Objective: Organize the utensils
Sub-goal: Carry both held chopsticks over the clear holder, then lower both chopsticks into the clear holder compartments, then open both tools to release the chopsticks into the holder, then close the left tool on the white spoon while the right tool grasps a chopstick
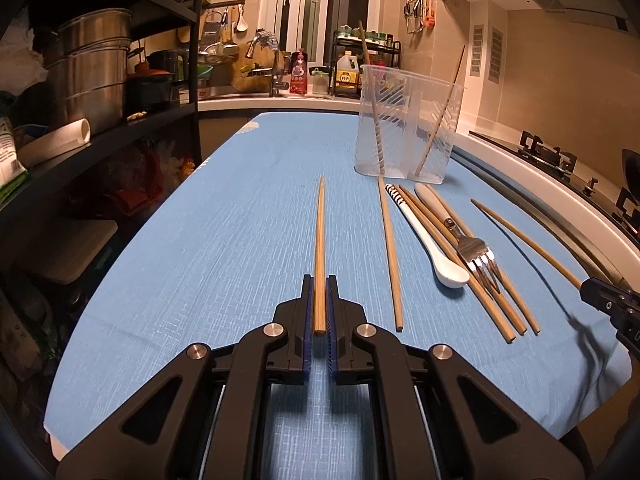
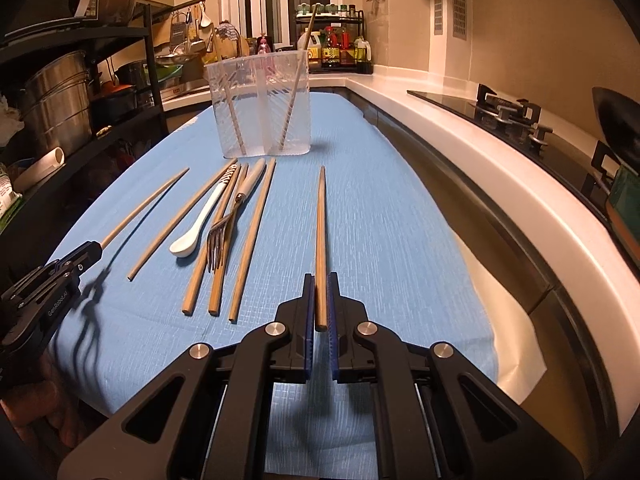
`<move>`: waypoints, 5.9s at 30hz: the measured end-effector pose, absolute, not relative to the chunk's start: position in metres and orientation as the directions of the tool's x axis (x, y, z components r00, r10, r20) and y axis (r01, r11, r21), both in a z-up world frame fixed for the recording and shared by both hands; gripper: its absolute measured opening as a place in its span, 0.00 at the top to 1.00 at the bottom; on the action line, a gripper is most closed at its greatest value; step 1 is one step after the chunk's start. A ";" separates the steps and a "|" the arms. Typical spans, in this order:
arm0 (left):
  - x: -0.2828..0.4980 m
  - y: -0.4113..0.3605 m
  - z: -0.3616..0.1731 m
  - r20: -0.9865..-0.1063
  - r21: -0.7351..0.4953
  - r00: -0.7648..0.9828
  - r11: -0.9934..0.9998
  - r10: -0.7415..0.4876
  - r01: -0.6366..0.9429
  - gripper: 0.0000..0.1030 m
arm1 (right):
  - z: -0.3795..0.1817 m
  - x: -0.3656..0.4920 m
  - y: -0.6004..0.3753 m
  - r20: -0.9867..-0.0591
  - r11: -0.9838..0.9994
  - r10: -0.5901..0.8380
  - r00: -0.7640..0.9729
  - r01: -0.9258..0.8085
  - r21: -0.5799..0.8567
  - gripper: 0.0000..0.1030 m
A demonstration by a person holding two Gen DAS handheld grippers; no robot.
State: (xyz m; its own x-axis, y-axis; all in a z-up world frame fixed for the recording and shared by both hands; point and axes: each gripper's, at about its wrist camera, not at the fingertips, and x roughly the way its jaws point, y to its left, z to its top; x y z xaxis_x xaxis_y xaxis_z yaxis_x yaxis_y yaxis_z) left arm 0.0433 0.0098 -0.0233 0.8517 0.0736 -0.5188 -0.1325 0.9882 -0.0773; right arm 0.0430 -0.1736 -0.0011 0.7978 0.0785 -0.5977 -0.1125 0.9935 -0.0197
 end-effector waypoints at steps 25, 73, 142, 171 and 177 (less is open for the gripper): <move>0.002 0.010 0.044 -0.342 -0.057 0.938 0.995 0.059 -0.083 0.94 | 0.070 0.003 -0.183 -0.433 0.989 0.105 0.895 -0.139 -0.048 0.94; 0.178 0.025 0.242 -0.481 -0.131 0.861 0.985 -0.163 0.113 0.94 | 0.252 0.159 -0.136 -0.415 0.968 0.238 0.878 -0.249 0.029 0.94; 0.068 0.008 0.009 -0.525 -0.136 0.829 0.981 -0.192 0.141 0.79 | 0.006 0.059 -0.153 -0.570 0.977 0.205 0.796 -0.200 0.072 0.73; 0.109 -0.042 -0.033 -0.656 -0.249 0.722 0.966 -0.219 0.066 0.80 | -0.028 0.065 -0.151 -0.637 0.978 0.162 0.754 -0.210 0.000 0.95; 0.105 -0.047 -0.032 -0.649 -0.184 0.745 0.982 -0.154 0.043 0.89 | -0.028 0.063 -0.152 -0.640 0.978 0.156 0.752 -0.206 -0.004 0.95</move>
State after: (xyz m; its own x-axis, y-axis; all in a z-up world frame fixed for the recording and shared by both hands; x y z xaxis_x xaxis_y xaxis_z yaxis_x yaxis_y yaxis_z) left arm 0.1047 -0.0474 -0.0324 0.7449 -0.1539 -0.6492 0.0428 0.9821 -0.1837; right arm 0.0634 -0.1523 -0.0276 0.7524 0.1559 -0.6399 -0.2063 0.9785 -0.0042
